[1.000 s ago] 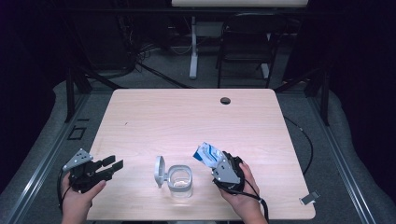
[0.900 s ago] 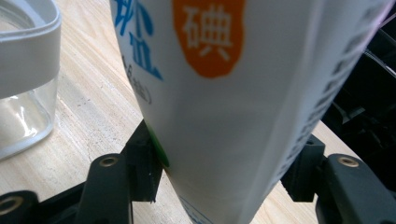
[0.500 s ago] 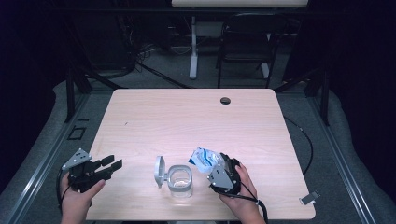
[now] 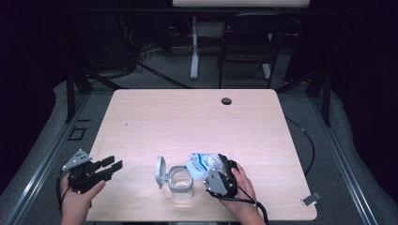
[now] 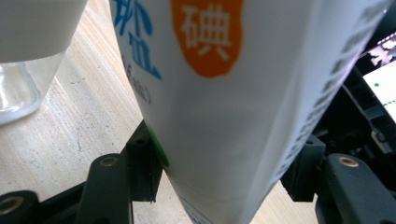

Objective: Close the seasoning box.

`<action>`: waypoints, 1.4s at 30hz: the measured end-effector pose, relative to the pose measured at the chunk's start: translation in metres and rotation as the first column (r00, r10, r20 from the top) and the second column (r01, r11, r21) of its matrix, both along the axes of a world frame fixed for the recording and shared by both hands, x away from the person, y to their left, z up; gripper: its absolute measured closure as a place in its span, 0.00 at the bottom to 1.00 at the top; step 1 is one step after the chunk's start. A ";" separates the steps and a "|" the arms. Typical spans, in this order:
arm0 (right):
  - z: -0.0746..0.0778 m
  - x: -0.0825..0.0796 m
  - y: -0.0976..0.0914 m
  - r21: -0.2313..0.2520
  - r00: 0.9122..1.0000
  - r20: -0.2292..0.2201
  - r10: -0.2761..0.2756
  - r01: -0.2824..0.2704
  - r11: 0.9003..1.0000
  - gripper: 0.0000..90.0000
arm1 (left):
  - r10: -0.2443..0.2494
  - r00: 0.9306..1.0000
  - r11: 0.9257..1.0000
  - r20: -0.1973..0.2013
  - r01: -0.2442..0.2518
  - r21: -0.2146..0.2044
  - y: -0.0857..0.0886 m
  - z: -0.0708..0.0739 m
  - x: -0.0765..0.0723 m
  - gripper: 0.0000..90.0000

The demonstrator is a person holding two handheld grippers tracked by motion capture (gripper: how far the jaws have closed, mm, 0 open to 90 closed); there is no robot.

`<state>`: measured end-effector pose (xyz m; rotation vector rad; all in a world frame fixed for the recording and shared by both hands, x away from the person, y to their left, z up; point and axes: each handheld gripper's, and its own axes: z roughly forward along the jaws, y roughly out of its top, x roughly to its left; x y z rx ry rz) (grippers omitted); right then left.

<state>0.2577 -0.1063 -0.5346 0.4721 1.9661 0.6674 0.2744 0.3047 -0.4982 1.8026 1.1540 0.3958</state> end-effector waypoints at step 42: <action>-0.016 -0.005 0.005 -0.240 0.995 0.084 0.059 -0.037 0.970 0.47 | 0.005 1.000 1.000 -0.005 -0.005 0.000 0.001 -0.001 0.001 0.62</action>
